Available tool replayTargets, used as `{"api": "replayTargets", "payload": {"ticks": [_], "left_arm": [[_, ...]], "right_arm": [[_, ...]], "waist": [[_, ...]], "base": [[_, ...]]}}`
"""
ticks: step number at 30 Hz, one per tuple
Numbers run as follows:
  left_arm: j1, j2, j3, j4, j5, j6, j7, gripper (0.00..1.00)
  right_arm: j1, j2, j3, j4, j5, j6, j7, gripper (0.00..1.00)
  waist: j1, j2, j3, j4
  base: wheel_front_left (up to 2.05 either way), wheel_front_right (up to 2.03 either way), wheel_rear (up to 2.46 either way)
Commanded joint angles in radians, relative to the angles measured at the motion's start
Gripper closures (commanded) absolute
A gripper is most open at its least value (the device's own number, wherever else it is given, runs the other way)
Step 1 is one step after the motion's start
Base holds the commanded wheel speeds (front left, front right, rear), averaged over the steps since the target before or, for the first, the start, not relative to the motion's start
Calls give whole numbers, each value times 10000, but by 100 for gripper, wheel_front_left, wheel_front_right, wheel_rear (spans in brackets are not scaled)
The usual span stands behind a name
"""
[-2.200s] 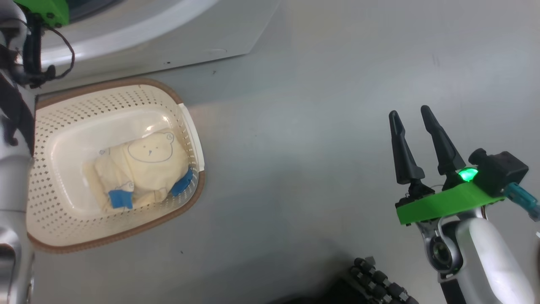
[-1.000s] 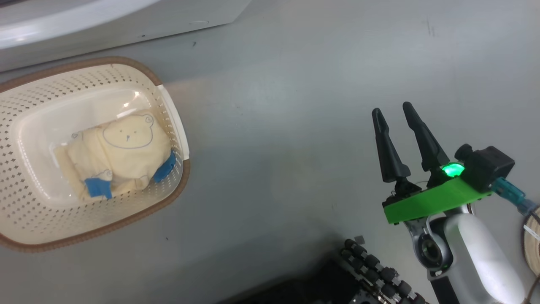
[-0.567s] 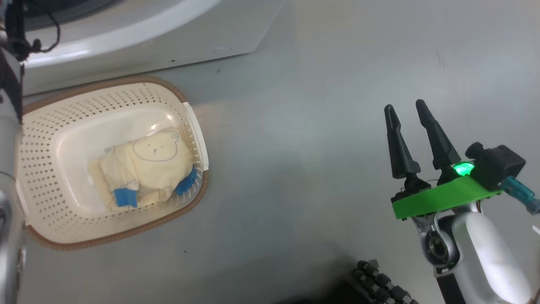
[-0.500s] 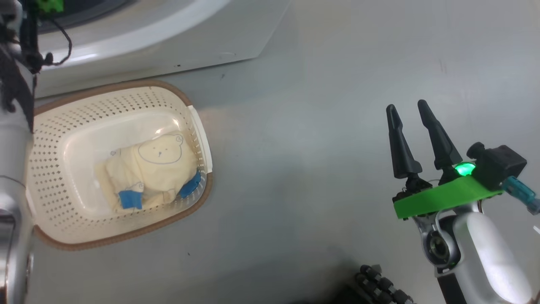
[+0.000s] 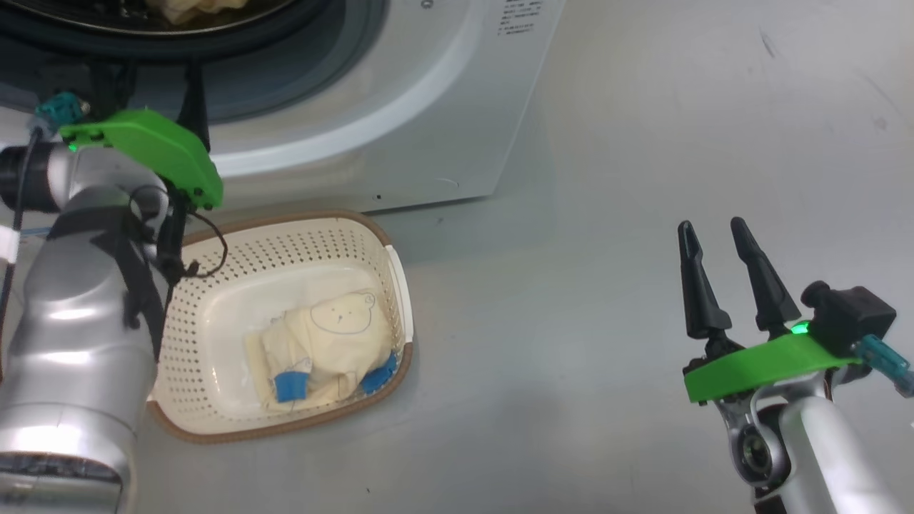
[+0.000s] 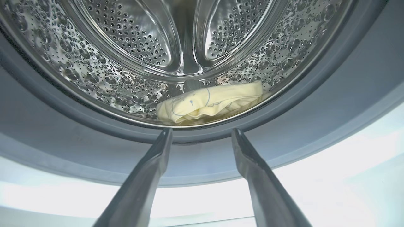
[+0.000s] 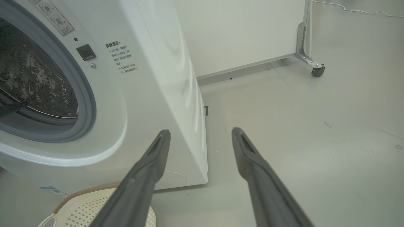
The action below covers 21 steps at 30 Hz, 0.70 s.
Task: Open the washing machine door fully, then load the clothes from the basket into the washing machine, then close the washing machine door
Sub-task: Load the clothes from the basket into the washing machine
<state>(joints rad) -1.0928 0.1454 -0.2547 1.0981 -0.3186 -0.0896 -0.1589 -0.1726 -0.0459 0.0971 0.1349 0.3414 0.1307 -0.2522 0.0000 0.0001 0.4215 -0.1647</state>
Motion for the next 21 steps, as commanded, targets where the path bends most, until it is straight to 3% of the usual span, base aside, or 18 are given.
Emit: {"api": "replayTargets", "payload": {"ticks": [1, 7, 15, 21], "left_arm": [[230, 356, 200, -464, -128, -57, -154, 0], [2339, 506, 334, -1840, -457, 37, -399, 0], [4926, 825, 624, -4747, -776, 584, -291, 0], [7365, 1158, 904, -8033, -756, 1572, 64, 0]], "right_arm": [[195, -107, 109, -263, -107, 0, -95, 0], [812, -208, -11, -276, -149, 0, -95, 0], [1340, -291, -4, -376, -200, 0, -95, 0], [1522, -360, -17, -565, -241, 0, -79, 0]], "waist": [[0, -1, -730, 434], [0, -1, -1743, 776], [0, -1, -2477, 892], [0, -1, -2861, 880]], "base": [[0, 0, 0], [0, 0, 0], [0, 0, 0], [0, 0, 0]]}}
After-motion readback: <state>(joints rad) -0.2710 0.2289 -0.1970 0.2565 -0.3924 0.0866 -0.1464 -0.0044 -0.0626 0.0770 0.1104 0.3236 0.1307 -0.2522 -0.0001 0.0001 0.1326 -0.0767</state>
